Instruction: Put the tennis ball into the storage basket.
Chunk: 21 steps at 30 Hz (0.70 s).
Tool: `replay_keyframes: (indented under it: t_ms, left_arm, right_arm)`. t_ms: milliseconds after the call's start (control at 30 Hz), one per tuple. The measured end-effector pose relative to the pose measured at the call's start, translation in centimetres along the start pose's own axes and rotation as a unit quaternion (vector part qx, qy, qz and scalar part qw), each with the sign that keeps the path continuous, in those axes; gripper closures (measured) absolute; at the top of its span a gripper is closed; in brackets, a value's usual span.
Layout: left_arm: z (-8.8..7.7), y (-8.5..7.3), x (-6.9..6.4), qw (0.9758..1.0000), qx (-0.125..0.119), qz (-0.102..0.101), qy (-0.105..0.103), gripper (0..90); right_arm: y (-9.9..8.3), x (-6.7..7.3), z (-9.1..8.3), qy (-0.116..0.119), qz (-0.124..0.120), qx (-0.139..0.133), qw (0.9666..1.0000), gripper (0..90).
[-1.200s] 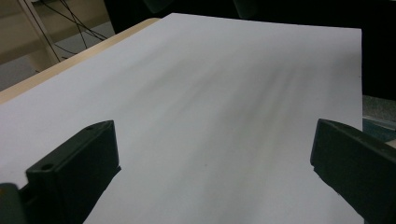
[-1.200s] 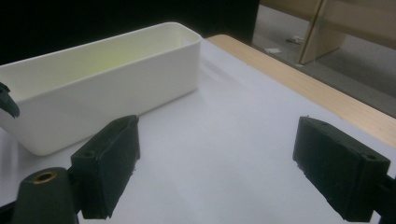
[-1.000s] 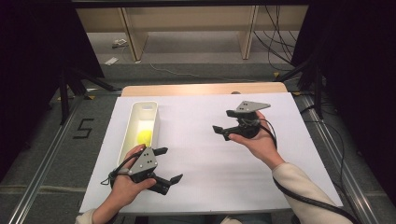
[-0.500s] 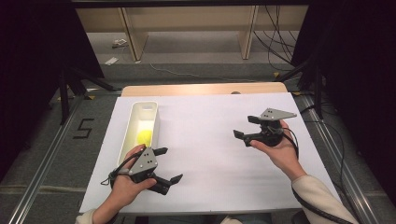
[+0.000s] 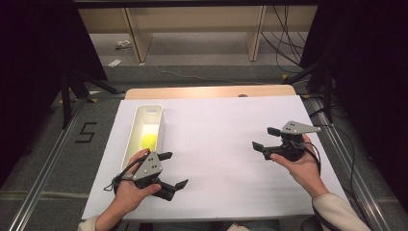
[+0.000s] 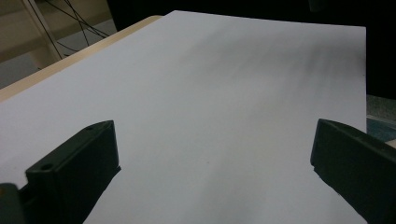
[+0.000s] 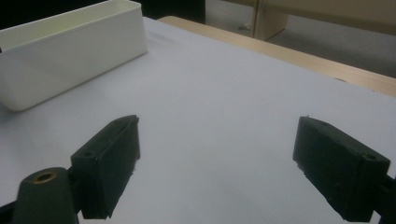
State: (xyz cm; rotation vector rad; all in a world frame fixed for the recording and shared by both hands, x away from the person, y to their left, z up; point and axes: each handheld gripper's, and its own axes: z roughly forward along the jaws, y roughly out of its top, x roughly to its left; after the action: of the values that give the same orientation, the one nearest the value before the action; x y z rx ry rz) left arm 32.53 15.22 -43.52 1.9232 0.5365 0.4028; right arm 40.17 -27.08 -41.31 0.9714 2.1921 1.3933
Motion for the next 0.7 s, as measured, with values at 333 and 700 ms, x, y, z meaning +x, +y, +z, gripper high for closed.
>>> replay_keyframes:
  t_ms: [333, 700]
  left_arm:
    - [0.0, 0.0, 0.0, 1.0000, 0.000, 0.001, -0.001, 0.5]
    - [-0.1, 0.1, 0.0, 1.0000, -0.001, 0.004, 0.000, 0.5]
  right_arm:
    - [-1.4, 0.0, -1.4, -0.008, 0.013, 0.001, 0.9999, 15.3]
    - [-2.0, 0.3, -1.5, -0.003, 0.011, 0.007, 0.9999, 15.4]
